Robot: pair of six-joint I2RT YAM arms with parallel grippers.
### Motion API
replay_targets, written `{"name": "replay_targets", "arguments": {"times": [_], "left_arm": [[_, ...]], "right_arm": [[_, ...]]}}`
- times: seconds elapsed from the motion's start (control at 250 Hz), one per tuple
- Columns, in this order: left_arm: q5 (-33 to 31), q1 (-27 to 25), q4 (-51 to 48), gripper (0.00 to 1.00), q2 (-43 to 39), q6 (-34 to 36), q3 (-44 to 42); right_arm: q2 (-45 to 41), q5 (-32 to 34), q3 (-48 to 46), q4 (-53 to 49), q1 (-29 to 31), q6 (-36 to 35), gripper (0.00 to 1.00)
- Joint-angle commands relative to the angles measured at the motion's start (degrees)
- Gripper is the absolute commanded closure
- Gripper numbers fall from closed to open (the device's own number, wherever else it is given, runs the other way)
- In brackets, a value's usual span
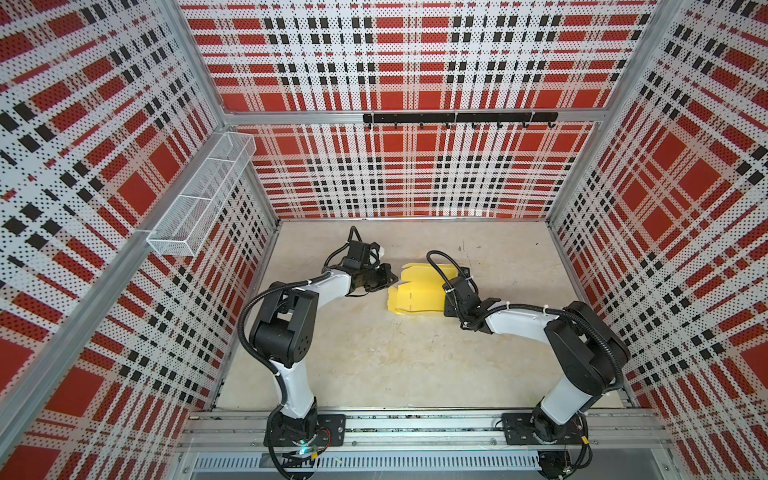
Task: Fold the paper box
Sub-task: 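Reach the left gripper into the box's open end while the right holds the wall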
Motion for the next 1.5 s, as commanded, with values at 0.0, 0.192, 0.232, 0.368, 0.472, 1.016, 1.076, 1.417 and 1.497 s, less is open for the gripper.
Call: {"name": "replay_targets", "arguments": {"times": [0.0,0.192,0.232,0.368,0.472,1.016,1.076,1.417,1.497], "left_arm": [[-0.01,-0.29,-1.93,1.00,2.56,0.90,2.08],[1.17,-0.74,-3.21,1.00,5.90,1.43,4.45],[1.40,-0.75,-3.14,1.00,6.56,1.15,4.69],[1.34,-0.83,-3.62,1.00,6.98,1.17,4.78],[1.71,-0.84,-2.61,1.00,7.42,0.22,4.06],[6.99,-4.38,2.63,1.00,7.83,-4.42,1.11],[6.42,-4.85,1.66,1.00,7.61,-3.99,1.41],[6.29,-6.18,3.13,1.00,8.22,-4.88,1.08],[5.82,-6.24,4.18,1.00,8.84,-5.94,0.60]], "right_arm": [[-1.72,-0.04,-1.30,2.95,-0.10,-0.35,0.89],[-1.70,-0.41,-1.24,1.97,-0.05,0.01,0.89],[-1.91,-0.33,-1.90,2.81,-0.03,0.16,0.89],[-2.45,0.25,-0.59,-0.32,-0.01,-0.10,0.89],[-3.41,0.58,-2.19,2.10,-0.08,-0.09,0.89],[-1.04,-1.05,-0.36,2.04,-0.23,0.36,0.89],[-0.74,-1.17,0.88,0.13,-0.21,0.36,0.89],[-2.02,-1.18,-0.44,1.98,-0.58,0.29,0.88],[-1.99,-1.45,-1.10,3.11,-0.61,0.59,0.88]]}}
